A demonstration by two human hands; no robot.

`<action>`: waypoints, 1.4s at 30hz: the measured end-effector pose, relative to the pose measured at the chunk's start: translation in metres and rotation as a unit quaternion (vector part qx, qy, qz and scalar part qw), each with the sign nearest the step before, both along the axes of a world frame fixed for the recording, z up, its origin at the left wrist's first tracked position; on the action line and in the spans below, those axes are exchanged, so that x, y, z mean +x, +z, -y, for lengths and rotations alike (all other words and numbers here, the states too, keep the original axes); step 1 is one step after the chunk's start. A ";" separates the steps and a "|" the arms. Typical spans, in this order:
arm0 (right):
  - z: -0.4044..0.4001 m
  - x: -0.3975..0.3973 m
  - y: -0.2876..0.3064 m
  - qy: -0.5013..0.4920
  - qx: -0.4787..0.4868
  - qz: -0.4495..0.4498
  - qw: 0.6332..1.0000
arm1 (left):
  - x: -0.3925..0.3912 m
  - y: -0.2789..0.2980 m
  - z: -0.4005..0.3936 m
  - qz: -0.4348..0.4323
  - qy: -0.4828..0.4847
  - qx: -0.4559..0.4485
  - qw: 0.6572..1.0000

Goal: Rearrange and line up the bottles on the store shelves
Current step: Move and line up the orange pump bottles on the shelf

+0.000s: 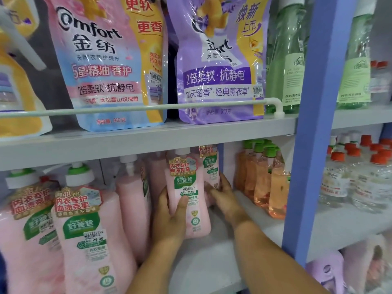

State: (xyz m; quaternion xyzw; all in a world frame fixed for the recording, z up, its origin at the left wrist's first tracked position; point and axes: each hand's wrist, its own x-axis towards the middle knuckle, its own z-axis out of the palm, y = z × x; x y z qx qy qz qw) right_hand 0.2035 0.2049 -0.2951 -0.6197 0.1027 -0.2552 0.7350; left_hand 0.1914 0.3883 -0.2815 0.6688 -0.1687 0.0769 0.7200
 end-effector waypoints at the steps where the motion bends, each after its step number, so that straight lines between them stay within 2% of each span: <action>1: 0.000 0.001 -0.001 -0.007 -0.004 0.003 1.000 | 0.000 0.000 0.000 0.000 -0.002 0.000 1.000; 3: 0.001 0.002 -0.005 -0.027 -0.026 -0.010 0.999 | 0.001 -0.001 0.000 -0.003 -0.003 -0.001 1.000; 5: -0.002 0.003 -0.005 -0.063 -0.101 -0.051 0.992 | 0.002 -0.001 0.000 0.001 -0.001 0.003 1.000; 7: -0.009 0.002 -0.002 -0.107 -0.206 -0.111 0.966 | 0.002 -0.001 -0.001 0.005 0.002 0.007 1.000; 9: -0.014 0.001 0.000 -0.145 -0.249 -0.137 0.947 | 0.002 -0.001 -0.002 0.002 0.002 0.012 1.000; 13: -0.014 0.000 -0.003 -0.183 -0.272 -0.130 0.936 | 0.000 -0.001 -0.003 0.006 -0.003 0.016 1.000; 16: -0.014 -0.002 -0.006 -0.170 -0.269 -0.131 0.939 | -0.001 0.001 -0.003 0.009 -0.006 0.017 1.000; 19: -0.015 -0.019 0.007 -0.154 -0.134 -0.080 0.976 | -0.003 0.002 -0.004 0.005 -0.004 0.012 1.000; 21: -0.019 -0.038 0.018 -0.161 -0.039 -0.028 0.986 | -0.004 0.001 -0.002 0.007 -0.008 0.016 1.000; 22: -0.021 -0.047 0.019 -0.163 -0.030 0.006 0.986 | -0.004 0.000 0.002 0.014 -0.010 0.030 0.999; 25: -0.034 -0.068 0.010 -0.164 -0.088 0.069 0.980 | -0.007 0.003 0.022 0.049 -0.032 0.071 0.996; 29: -0.042 -0.068 0.015 -0.183 -0.193 0.053 0.963 | -0.022 0.013 0.042 0.126 -0.089 0.116 0.981; 31: -0.041 -0.061 0.021 -0.195 -0.203 0.042 0.959 | -0.025 0.008 0.035 0.166 -0.042 0.154 0.973; 33: -0.042 -0.058 0.021 -0.199 -0.216 0.018 0.956 | -0.014 -0.004 0.027 0.198 0.061 0.181 0.962; 36: -0.039 -0.052 0.016 -0.197 -0.215 0.028 0.956 | 0.001 -0.003 0.021 0.133 0.160 0.178 0.962; 42: -0.034 -0.048 0.009 -0.221 -0.222 0.042 0.949 | 0.031 0.008 0.030 0.039 0.208 0.140 0.967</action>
